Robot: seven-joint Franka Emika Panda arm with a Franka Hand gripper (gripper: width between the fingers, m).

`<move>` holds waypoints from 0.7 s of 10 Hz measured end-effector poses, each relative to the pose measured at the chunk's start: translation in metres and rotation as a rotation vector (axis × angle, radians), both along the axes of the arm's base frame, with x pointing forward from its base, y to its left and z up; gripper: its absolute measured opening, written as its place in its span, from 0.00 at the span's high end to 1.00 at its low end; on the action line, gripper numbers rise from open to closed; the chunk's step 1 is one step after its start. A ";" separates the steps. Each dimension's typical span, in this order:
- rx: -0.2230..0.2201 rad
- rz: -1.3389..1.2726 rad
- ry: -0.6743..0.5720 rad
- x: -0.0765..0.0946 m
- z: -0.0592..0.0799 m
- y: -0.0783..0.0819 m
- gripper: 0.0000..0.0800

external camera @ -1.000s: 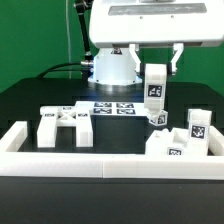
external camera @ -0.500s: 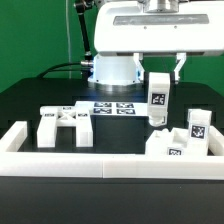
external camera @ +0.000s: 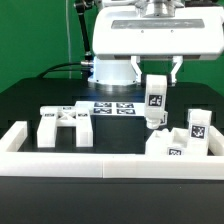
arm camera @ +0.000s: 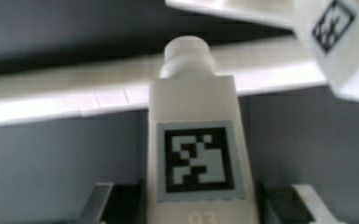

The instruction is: Assemble chair

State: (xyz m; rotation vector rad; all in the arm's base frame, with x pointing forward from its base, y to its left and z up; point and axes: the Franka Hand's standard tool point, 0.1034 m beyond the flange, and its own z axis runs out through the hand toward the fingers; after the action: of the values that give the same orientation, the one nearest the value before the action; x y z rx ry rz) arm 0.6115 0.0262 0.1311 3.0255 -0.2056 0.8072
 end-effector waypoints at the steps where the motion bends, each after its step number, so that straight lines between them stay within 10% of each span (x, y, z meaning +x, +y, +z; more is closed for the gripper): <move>1: -0.004 0.002 0.002 -0.003 -0.006 0.000 0.64; 7: -0.011 0.001 -0.042 -0.013 -0.013 0.006 0.64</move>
Offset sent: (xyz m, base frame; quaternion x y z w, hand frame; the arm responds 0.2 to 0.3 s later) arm -0.0095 0.0037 -0.0042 -0.0069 0.0147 0.0122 0.9998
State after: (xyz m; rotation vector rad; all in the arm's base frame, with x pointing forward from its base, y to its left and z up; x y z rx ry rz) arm 0.5983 0.0323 0.1178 3.0004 -0.1992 0.8694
